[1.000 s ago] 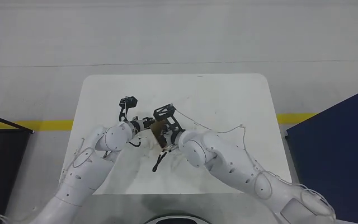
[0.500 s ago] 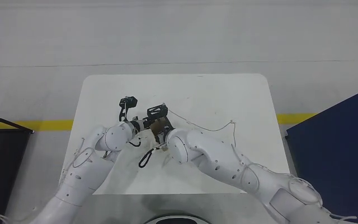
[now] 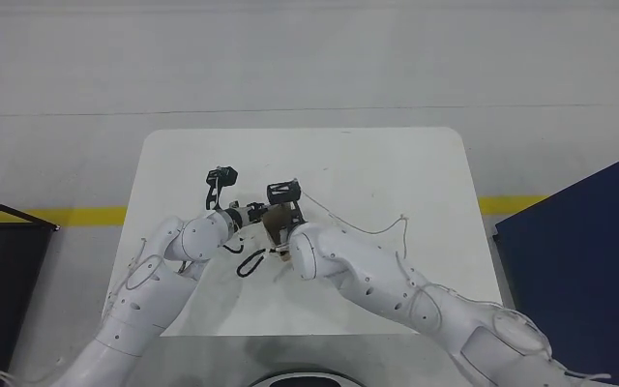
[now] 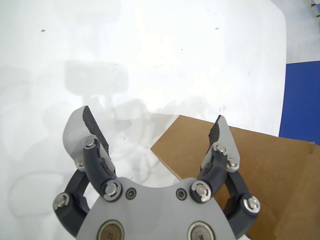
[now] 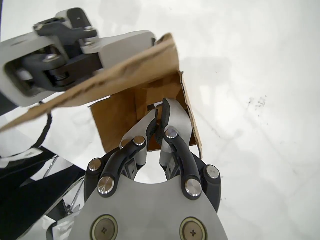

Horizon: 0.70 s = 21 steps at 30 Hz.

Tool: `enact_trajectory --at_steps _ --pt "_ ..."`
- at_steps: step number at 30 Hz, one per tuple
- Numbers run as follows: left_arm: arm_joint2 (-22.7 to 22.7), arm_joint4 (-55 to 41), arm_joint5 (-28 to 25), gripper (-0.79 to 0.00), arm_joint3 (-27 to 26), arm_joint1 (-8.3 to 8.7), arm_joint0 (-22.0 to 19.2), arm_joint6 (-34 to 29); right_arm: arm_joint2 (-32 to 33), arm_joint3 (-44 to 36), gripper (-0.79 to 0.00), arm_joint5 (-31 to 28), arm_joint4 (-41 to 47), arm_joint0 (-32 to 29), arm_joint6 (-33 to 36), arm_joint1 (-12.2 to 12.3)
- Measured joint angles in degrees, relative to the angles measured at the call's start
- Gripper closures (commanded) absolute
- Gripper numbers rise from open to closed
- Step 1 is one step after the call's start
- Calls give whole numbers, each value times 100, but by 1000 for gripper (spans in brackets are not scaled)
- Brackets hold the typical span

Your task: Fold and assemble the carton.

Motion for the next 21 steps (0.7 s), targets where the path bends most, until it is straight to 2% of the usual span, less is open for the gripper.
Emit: enact_trajectory --at_steps 5,12,21 --pt "0 0 0 -785 0 0 0 0 -292 247 0 87 51 62 -128 -221" --pt "0 0 0 -785 0 0 0 0 -347 728 0 299 154 260 -340 -462" --pt "0 0 0 -785 0 0 0 0 -247 1035 0 346 327 328 -385 -506"
